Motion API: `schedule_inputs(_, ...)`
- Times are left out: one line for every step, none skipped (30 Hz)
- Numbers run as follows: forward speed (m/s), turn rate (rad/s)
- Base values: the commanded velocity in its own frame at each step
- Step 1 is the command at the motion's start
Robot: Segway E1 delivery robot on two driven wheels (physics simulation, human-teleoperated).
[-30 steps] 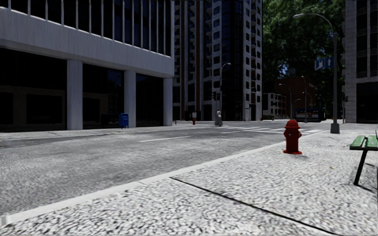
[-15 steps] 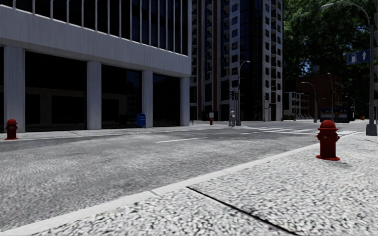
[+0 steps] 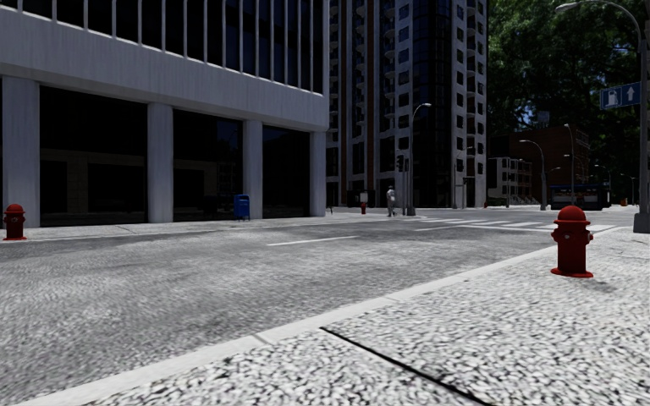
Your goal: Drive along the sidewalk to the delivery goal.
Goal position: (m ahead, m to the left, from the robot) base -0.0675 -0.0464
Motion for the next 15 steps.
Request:
schedule_inputs(0.00,0.00)
schedule_inputs(0.00,0.00)
schedule_inputs(0.00,0.00)
schedule_inputs(0.00,0.00)
schedule_inputs(0.00,0.00)
schedule_inputs(0.00,0.00)
schedule_inputs(0.00,0.00)
schedule_inputs(0.00,0.00)
schedule_inputs(0.00,0.00)
schedule_inputs(0.00,0.00)
schedule_inputs(0.00,0.00)
schedule_inputs(0.00,0.00)
schedule_inputs(0.00,0.00)
schedule_inputs(0.00,0.00)
schedule_inputs(0.00,0.00)
